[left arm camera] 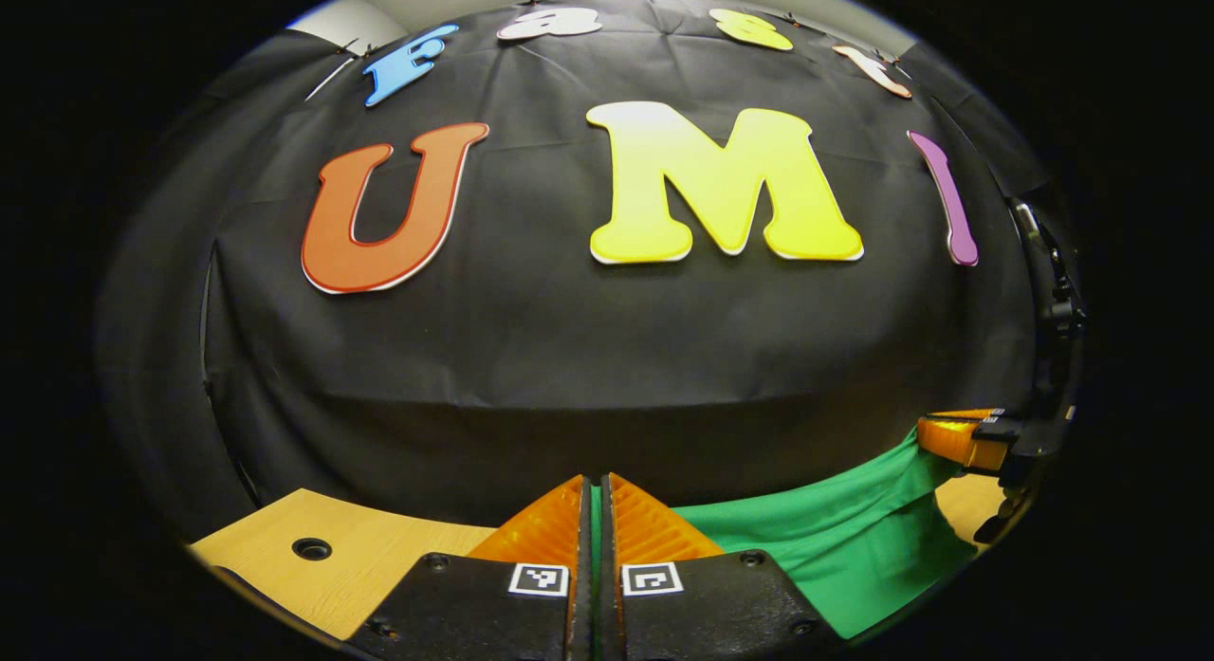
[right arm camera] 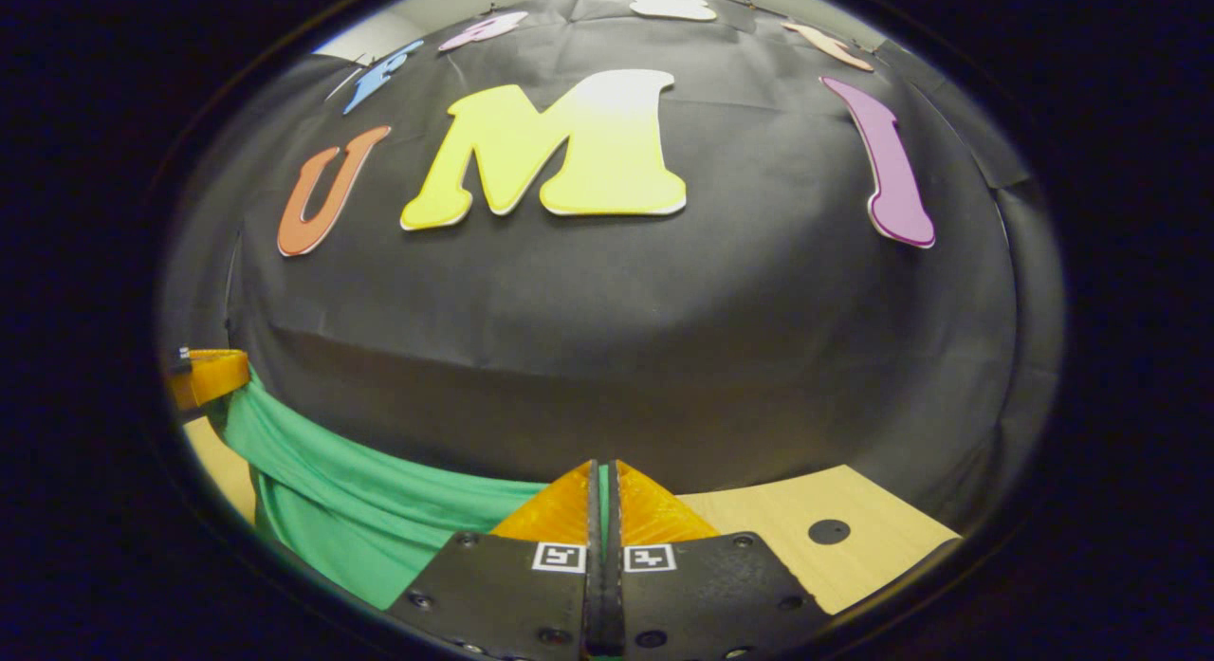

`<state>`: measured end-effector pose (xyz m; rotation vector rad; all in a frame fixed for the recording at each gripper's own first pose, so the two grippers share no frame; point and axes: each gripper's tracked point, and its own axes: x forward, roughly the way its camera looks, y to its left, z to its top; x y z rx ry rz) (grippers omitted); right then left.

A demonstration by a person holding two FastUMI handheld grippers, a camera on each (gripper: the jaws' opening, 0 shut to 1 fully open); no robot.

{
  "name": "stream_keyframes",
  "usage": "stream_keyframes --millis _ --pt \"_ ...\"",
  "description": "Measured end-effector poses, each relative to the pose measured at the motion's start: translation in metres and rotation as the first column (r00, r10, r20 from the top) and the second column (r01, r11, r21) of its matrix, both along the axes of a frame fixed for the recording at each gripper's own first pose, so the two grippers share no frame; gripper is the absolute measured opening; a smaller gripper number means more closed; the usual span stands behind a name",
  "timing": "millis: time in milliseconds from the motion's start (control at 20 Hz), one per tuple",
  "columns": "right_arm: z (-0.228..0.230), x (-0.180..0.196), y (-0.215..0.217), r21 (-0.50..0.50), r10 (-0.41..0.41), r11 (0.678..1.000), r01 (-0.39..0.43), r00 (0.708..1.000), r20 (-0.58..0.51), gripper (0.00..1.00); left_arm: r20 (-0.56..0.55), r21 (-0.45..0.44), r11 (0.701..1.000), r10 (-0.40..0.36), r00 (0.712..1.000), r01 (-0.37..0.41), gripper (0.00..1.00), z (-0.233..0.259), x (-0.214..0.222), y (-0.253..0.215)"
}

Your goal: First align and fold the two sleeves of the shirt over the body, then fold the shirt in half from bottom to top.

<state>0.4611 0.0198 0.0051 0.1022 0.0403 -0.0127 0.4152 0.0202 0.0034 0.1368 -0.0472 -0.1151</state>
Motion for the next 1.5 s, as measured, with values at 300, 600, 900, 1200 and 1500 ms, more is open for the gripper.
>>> stream_keyframes --millis 300,600,900,1200,1500 --pt "-0.038 0.023 -0.001 -0.072 -0.040 0.997 0.037 0.998 -0.046 0.06 -0.052 0.004 1.000 0.019 0.998 -0.018 0.25 -0.046 0.023 0.011" --pt "-0.046 0.020 0.005 -0.071 -0.028 0.997 0.028 1.000 -0.003 0.96 -0.098 -0.054 0.998 0.020 0.995 -0.026 1.00 -0.081 0.027 0.014" --pt "-0.020 -0.022 0.006 -0.074 -0.018 0.997 0.032 0.983 0.183 0.95 -0.013 -0.076 0.996 0.046 0.999 -0.047 1.00 -0.071 -0.003 0.025" --pt "-0.015 -0.091 -0.009 -0.040 -0.080 0.995 0.095 0.956 0.283 0.95 0.018 -0.048 0.996 0.081 0.997 -0.080 1.00 -0.075 -0.053 0.033" --pt "-0.038 -0.147 0.002 -0.042 -0.047 0.997 0.057 0.973 0.224 0.95 -0.019 -0.026 0.996 0.086 0.996 -0.086 1.00 -0.091 -0.113 0.021"
